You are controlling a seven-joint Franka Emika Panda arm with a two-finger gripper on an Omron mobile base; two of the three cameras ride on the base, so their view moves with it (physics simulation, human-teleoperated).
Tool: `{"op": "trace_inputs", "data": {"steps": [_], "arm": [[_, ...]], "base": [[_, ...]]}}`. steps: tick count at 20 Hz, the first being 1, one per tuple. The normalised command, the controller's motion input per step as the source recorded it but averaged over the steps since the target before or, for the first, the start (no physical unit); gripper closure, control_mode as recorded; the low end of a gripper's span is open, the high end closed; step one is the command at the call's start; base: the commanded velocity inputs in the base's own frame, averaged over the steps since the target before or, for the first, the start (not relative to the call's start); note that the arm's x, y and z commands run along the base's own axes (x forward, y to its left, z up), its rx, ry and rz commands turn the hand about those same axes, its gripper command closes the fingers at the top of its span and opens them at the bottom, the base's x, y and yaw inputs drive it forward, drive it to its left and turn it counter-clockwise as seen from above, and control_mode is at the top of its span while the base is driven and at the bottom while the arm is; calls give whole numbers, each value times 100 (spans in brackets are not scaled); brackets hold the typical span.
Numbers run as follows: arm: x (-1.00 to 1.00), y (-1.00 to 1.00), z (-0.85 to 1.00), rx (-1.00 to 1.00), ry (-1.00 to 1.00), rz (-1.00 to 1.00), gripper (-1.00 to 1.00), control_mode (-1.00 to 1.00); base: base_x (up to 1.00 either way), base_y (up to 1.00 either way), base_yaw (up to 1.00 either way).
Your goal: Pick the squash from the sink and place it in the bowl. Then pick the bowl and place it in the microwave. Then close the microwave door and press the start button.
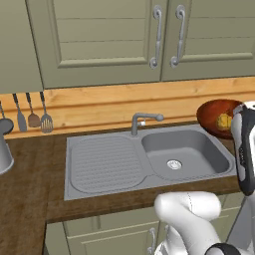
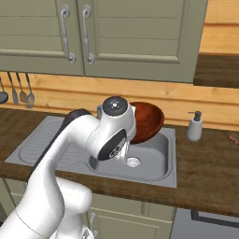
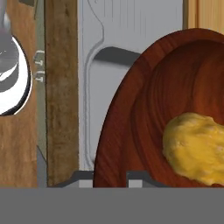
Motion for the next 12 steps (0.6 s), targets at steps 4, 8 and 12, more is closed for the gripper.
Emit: {"op": "trace_inputs", "data": {"steps": [4, 8, 12], "arm": [[-47, 61, 29, 7, 8, 10, 100, -100], [-42, 76, 42, 1, 15, 2, 100, -100], [-52, 56, 44, 3, 5, 0, 100, -100]], "base": [[0, 0, 0], [0, 0, 0], [0, 0, 0]]}}
